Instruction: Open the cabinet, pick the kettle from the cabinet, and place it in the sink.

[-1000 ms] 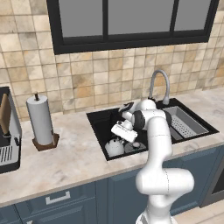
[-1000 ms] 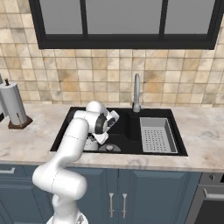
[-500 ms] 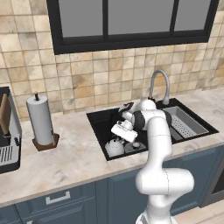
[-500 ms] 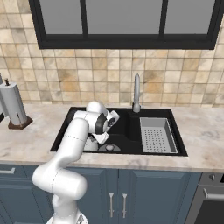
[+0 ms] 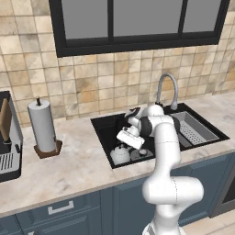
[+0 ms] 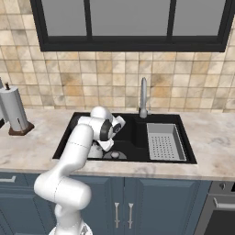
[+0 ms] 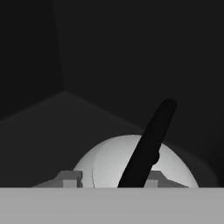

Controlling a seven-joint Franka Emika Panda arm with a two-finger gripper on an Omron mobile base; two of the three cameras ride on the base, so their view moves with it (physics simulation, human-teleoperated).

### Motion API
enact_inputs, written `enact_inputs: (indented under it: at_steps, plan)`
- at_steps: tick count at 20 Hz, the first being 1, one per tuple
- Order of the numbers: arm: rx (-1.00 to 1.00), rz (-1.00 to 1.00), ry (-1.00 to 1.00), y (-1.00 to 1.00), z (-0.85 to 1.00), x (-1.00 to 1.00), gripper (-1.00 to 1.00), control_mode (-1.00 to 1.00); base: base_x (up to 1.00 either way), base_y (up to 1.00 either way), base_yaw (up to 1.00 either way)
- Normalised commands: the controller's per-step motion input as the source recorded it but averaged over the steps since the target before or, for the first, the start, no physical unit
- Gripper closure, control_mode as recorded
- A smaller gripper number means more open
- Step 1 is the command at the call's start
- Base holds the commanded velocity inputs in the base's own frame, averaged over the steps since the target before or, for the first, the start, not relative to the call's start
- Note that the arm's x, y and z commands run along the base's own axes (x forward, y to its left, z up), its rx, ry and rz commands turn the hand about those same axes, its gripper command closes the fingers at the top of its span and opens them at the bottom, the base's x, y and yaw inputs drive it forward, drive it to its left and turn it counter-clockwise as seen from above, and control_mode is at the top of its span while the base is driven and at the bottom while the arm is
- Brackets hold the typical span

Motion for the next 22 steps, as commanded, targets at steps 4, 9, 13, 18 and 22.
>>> enact_inputs:
  at_steps: [4,9,13,18,22]
  plan:
    - [0.00,0.00,0.00,0.00,-0.10,0.00,-1.00,-1.00,0.00,0.00,0.00]
    - [0.00,0.00,0.00,-0.05,-0.03,0.00,-1.00,-1.00,0.00,0.00,0.00]
    - [0.00,0.00,0.00,-0.13,0.01,0.00,-1.00,-1.00,0.00,0.00,0.00]
    - [0.00,0.00,0.00,-0.16,0.13,0.00,-1.00,-1.00,0.00,0.00,0.00]
    - [-0.01,0.00,0.00,-0.11,0.22,0.00,-1.00,-1.00,0.00,0.00,0.00]
